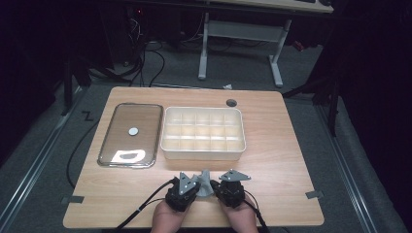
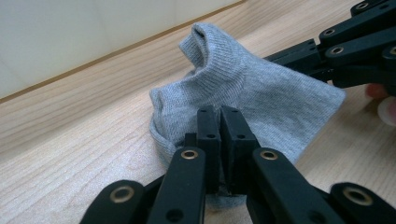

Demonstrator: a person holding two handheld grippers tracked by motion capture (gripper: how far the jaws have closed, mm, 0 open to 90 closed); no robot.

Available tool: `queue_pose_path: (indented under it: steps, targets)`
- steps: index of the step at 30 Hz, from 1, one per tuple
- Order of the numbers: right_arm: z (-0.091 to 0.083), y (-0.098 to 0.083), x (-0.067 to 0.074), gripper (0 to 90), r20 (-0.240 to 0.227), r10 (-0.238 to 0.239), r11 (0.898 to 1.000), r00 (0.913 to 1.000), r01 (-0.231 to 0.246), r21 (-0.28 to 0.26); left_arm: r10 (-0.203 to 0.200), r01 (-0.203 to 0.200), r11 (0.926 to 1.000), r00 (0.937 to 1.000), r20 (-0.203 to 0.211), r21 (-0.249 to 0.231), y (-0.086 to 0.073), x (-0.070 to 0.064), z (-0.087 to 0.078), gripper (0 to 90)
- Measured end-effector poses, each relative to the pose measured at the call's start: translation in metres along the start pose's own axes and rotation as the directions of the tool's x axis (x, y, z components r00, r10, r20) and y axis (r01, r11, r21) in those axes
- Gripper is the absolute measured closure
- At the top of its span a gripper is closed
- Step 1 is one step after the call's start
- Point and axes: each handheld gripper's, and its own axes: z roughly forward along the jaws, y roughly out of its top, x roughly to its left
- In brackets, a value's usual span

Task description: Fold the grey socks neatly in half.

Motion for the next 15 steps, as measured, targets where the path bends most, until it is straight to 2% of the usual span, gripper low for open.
queue_pose_path:
  steps: [7,11,14,15]
  targets:
    - [0.0,0.001,0.003,90.0,-0.027,0.004,1.0,0.9996,-0.004,-0.019,0.023,-0.023,0.9997,0.9995,-0.02,-0.002,0.0,-0.003,0.0,86.8]
    - [-0.002,0.003,0.009,90.0,-0.049,-0.017,0.999,0.9987,0.014,-0.045,0.065,-0.065,0.9979,0.9969,-0.044,0.006,0.001,-0.009,0.0,86.7]
    - [-0.002,0.004,0.011,90.0,-0.061,-0.022,0.998,0.9979,0.019,-0.054,0.079,-0.078,0.9968,0.9954,-0.055,0.015,0.002,-0.013,0.001,86.6]
    - [-0.004,0.005,0.011,90.0,-0.064,-0.027,0.998,0.9976,0.022,-0.063,0.106,-0.105,0.9942,0.9917,-0.072,0.027,0.004,-0.016,0.001,86.6]
